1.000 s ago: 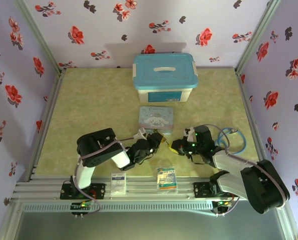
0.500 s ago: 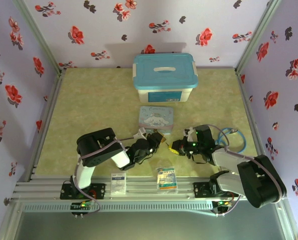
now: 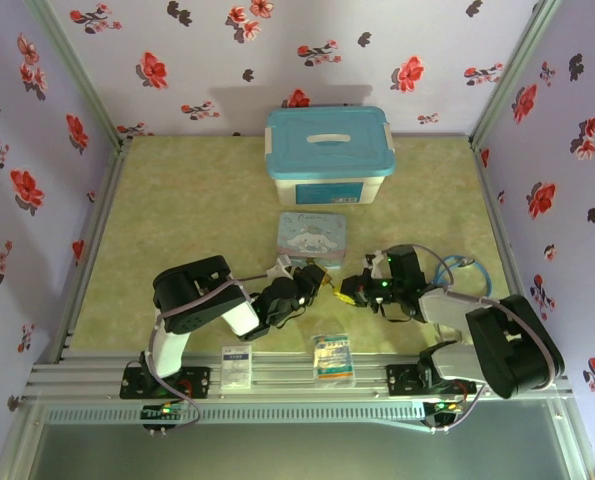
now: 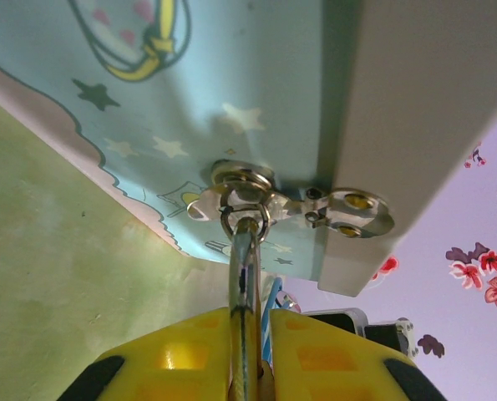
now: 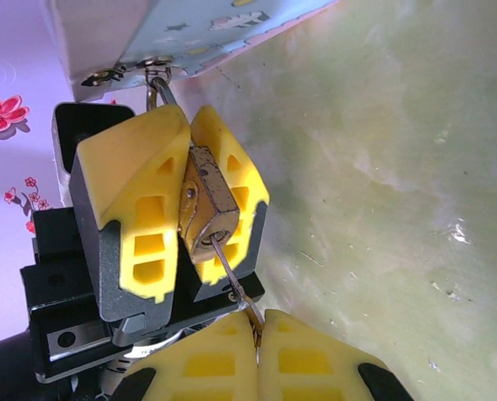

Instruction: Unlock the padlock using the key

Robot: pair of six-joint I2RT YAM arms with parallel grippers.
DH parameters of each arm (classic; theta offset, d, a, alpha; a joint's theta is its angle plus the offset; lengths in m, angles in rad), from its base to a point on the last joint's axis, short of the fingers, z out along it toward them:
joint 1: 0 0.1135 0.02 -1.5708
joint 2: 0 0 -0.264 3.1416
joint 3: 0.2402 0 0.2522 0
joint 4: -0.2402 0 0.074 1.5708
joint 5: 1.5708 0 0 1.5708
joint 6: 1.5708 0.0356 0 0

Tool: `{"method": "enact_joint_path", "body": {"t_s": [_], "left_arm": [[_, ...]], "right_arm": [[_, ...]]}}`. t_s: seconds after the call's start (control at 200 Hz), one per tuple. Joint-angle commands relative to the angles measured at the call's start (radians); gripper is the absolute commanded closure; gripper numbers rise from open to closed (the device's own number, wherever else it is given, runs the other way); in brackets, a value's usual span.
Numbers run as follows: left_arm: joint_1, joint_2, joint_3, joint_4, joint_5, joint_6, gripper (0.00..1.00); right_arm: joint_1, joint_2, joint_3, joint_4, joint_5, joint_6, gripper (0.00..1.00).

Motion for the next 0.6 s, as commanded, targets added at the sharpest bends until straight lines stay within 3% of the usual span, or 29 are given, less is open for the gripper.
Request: {"method": "enact_joint_path", "body": {"t_s": [0.0, 0.595], "left_arm": [[0.005, -0.001, 0.028, 0.041, 0.016, 0.013, 1.00], [0.001, 0.009, 0.046, 0.041, 0.020, 0.011, 1.00]], "right_arm": [[-0.004, -0.003, 0.031, -0.018, -0.004, -0.038, 1.00], [0.070, 0.003, 0.103, -0.142, 0.063, -0.111, 1.00]]}}
